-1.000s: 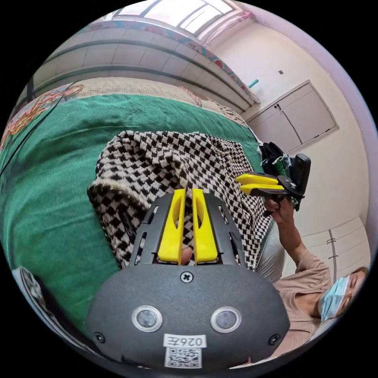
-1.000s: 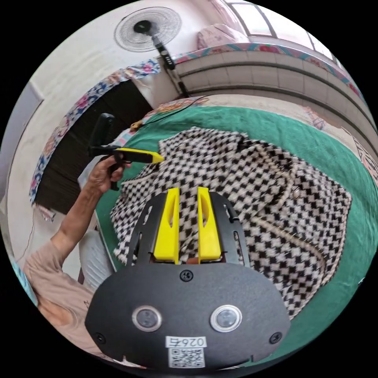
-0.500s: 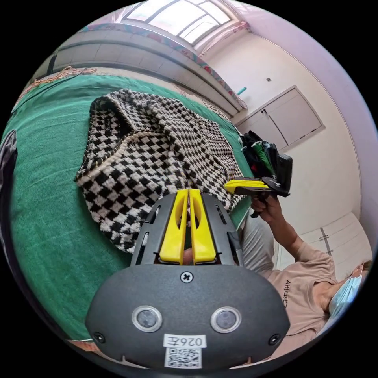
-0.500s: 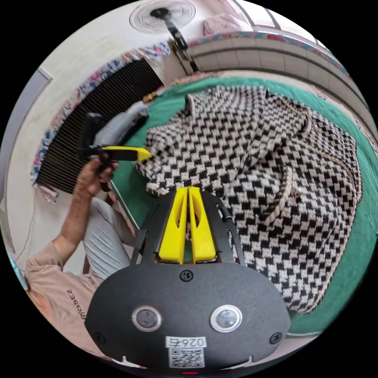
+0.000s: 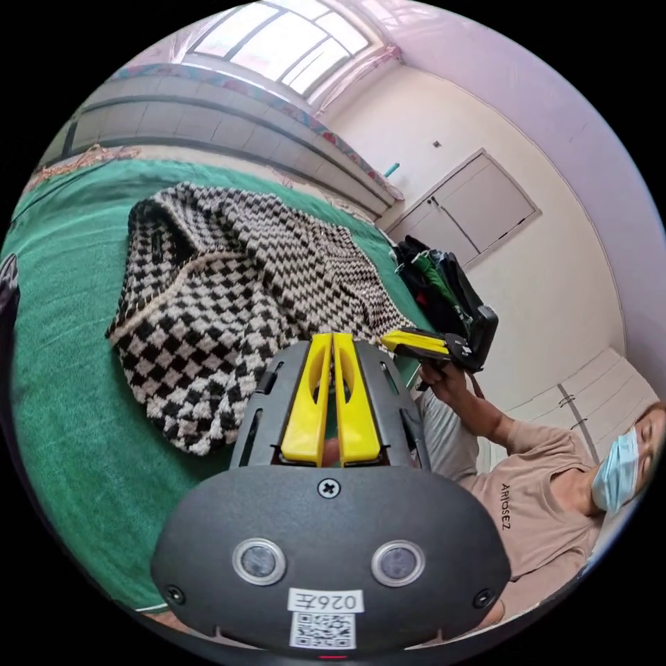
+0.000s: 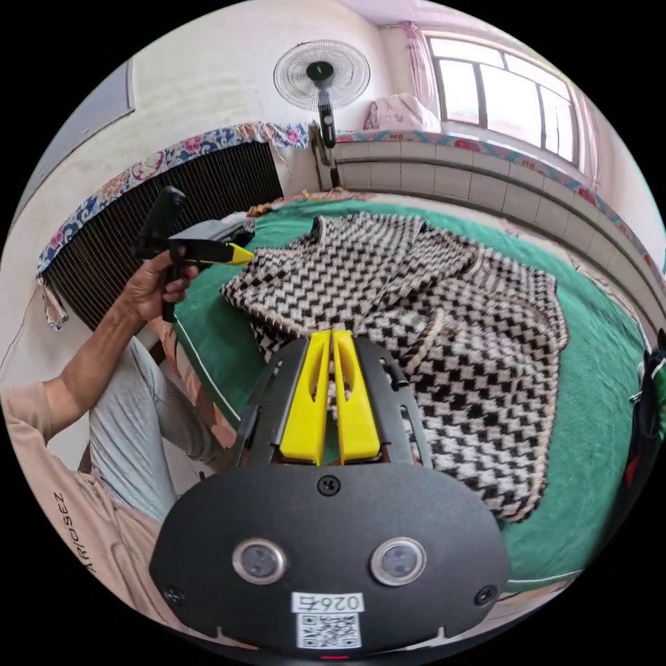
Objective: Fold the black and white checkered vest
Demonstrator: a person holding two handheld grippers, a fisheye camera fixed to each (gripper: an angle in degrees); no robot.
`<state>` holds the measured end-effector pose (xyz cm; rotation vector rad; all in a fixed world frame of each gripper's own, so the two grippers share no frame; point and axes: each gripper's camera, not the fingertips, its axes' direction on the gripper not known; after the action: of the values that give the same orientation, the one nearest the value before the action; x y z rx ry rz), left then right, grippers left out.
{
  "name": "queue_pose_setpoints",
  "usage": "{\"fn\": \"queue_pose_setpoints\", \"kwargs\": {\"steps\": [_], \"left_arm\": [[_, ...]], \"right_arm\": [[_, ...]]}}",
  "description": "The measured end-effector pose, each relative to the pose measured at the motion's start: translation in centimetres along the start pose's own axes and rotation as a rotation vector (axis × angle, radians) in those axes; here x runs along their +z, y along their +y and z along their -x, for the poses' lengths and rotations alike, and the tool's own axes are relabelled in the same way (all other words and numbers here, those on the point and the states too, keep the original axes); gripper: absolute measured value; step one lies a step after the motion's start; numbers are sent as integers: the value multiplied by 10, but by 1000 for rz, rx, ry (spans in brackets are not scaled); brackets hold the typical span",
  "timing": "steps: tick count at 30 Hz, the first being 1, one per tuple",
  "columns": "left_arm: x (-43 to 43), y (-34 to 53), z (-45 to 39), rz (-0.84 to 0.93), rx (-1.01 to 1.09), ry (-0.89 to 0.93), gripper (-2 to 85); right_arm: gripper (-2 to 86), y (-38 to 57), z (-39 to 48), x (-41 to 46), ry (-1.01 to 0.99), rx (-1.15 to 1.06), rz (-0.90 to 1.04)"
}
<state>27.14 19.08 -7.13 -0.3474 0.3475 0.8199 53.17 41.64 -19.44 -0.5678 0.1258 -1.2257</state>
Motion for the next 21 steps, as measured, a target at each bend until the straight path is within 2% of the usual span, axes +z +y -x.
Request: {"fn": "queue_pose_setpoints", "kwargs": {"steps": [3,5,9,12,13,17,21], "left_arm": [[-12,-6,-38,-175,52,-138,-10],[-8,-12,-60,-189,94,-182,-10],[35,-32,-89,43,144,-195,-10],[90,-29,-75,369,25,-282,-10],[99,-25,-70,385,-20,-257,-10],[73,-25,-87,285,-45,-162,-10],[49,-26,-147,52,97,-184,-10]], "right_arm": [[-9,-19,-31,-50,33,30,-45],[-9,-28,-65,-76,-2,103,15],[-9,-21,-112,-112,-124,244,14],[-9,-22,-130,-132,-209,284,30],[-9,-25,-134,-136,-214,298,57],[-8,-39,-158,-164,-130,395,69],[-4,-41,-198,-203,-53,540,-12]]}}
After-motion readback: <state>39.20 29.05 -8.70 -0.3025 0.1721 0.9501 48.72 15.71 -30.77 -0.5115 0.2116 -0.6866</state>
